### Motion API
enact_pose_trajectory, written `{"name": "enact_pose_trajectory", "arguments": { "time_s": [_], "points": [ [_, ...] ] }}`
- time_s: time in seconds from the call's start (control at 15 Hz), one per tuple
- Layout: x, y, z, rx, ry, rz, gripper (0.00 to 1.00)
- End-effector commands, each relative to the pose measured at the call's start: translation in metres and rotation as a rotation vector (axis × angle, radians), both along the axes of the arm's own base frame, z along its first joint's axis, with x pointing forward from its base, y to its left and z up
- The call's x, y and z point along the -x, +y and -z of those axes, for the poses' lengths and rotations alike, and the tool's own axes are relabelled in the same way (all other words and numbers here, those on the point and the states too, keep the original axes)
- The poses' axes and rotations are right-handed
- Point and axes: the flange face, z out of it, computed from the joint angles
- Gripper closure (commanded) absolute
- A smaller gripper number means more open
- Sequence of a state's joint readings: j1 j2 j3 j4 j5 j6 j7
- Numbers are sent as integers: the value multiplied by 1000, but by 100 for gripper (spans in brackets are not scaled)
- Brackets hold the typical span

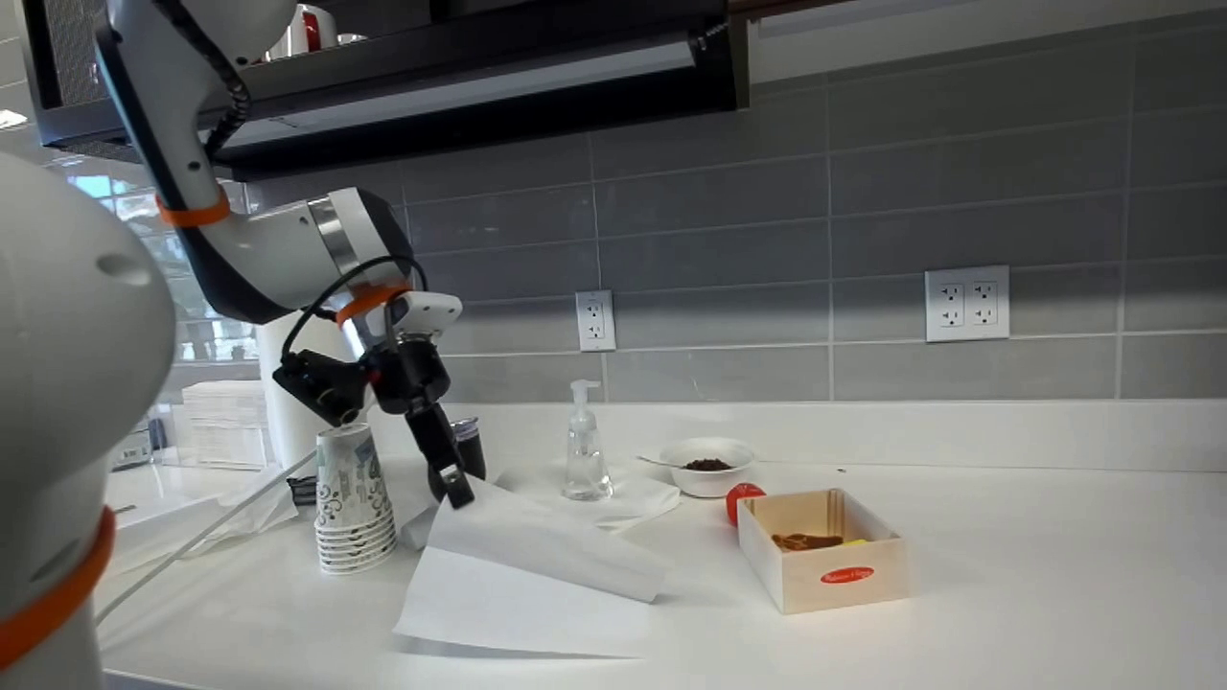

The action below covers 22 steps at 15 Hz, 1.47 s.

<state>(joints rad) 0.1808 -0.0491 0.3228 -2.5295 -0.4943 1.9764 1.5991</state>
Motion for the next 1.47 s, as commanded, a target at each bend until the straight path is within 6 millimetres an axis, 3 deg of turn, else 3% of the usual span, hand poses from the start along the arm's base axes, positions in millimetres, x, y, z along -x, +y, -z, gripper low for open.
{"name": "enact_pose_trajectory", "arguments": {
  "time_s": [0.0, 0.6, 1.0, 1.4],
  "points": [
    [-9, 1, -18, 2, -9, -6, 100],
    [-24, -1, -79, 156, 228, 14, 100],
    [-24, -6, -71, 309, 492, 26, 100],
    [-27, -6, -69, 583, 582, 34, 100]
  ]
}}
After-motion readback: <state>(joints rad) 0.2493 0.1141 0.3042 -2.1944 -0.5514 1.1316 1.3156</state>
